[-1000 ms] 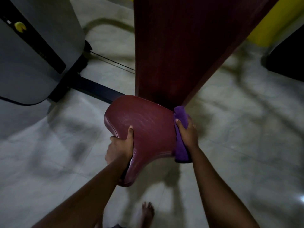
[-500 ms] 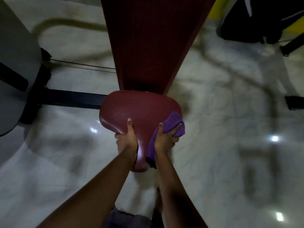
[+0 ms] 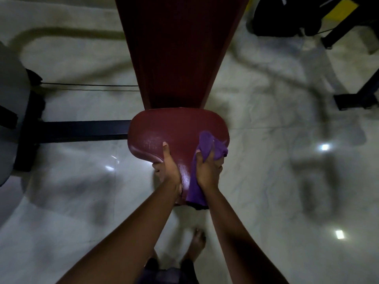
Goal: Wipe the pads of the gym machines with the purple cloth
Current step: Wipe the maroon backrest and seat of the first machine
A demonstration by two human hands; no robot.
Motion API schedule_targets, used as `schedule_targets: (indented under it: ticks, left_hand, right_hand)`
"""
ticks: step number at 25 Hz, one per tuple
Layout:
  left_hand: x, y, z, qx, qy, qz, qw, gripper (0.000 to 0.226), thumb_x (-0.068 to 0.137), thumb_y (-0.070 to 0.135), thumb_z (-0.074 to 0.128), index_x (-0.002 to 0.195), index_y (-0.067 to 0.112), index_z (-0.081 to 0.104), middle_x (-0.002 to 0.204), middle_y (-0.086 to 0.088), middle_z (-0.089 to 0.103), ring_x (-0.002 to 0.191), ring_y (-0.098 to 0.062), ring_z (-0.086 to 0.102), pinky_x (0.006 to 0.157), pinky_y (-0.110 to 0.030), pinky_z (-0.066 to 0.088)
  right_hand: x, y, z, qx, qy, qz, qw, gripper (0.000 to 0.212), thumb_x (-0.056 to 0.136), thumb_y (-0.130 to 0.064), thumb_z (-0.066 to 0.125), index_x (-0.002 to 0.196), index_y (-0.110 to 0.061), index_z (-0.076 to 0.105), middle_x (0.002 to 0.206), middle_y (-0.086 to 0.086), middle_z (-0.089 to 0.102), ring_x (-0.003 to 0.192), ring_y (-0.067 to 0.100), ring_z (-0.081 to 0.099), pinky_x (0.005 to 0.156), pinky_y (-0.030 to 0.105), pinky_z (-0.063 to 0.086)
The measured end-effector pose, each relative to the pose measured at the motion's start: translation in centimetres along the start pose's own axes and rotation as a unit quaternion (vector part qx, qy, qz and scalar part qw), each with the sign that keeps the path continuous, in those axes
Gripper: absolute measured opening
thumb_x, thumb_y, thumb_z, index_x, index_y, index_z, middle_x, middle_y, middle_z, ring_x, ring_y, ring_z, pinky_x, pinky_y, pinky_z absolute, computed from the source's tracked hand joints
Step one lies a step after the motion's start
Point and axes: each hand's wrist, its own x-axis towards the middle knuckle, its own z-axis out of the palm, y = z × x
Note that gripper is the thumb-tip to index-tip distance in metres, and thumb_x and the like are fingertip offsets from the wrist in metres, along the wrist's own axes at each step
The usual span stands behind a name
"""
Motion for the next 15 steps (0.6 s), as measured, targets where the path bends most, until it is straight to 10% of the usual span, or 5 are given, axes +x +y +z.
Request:
schedule_targets:
  ticks: [3, 6, 10, 15]
  left_hand:
    - [0.1, -0.2, -1.4, -0.097, -0.121, -0.032, 0.987, 0.110, 0.058, 0.090, 0.048, 0.140, 0.018, 0.037, 0.135, -0.006, 0.052, 0.118, -0.029, 0.055, 0.102, -0.046, 0.043]
    - [-1.1, -0.5, -3.3, -0.183, -0.182, -0.051, 0.965, 0.075, 0.083, 0.073, 0.038, 0.125, 0.013, 0.056, 0.119, -0.013, 0.065, 0.108, -0.027, 0.062, 0.089, -0.038, 0.052]
    - [-2.3, -1.0, -6.5, -0.188, -0.071, -0.032, 0.979, 0.068, 0.088, 0.063, 0.042, 0.132, 0.012, 0.049, 0.129, -0.012, 0.058, 0.110, -0.027, 0.060, 0.082, -0.031, 0.052]
    - [-3.3, -1.0, -7.6, -0.136, 0.013, 0.036, 0.990, 0.057, 0.098, 0.047, 0.035, 0.143, 0.013, 0.036, 0.147, -0.011, 0.039, 0.132, -0.027, 0.040, 0.094, -0.029, 0.033]
  right_hand:
    - [-4.9, 1.4, 0.4, -0.143, 0.059, -0.168, 0.974, 0.057, 0.090, -0.051, 0.033, 0.142, -0.029, 0.032, 0.150, 0.022, 0.024, 0.124, 0.044, 0.040, 0.099, 0.050, 0.039]
    - [-7.0, 2.6, 0.1, -0.271, 0.053, -0.318, 0.907, 0.053, 0.081, -0.052, 0.038, 0.131, -0.037, 0.040, 0.143, 0.018, 0.041, 0.114, 0.039, 0.050, 0.089, 0.051, 0.046]
    - [-4.9, 1.6, -1.3, -0.390, -0.069, -0.495, 0.774, 0.050, 0.062, -0.053, 0.054, 0.109, -0.037, 0.060, 0.143, 0.008, 0.044, 0.123, 0.033, 0.043, 0.094, 0.055, 0.042]
    - [0.3, -3.7, -0.8, -0.408, -0.250, -0.604, 0.638, 0.062, 0.066, -0.061, 0.030, 0.103, -0.027, 0.066, 0.147, -0.002, 0.037, 0.135, 0.027, 0.028, 0.105, 0.049, 0.019]
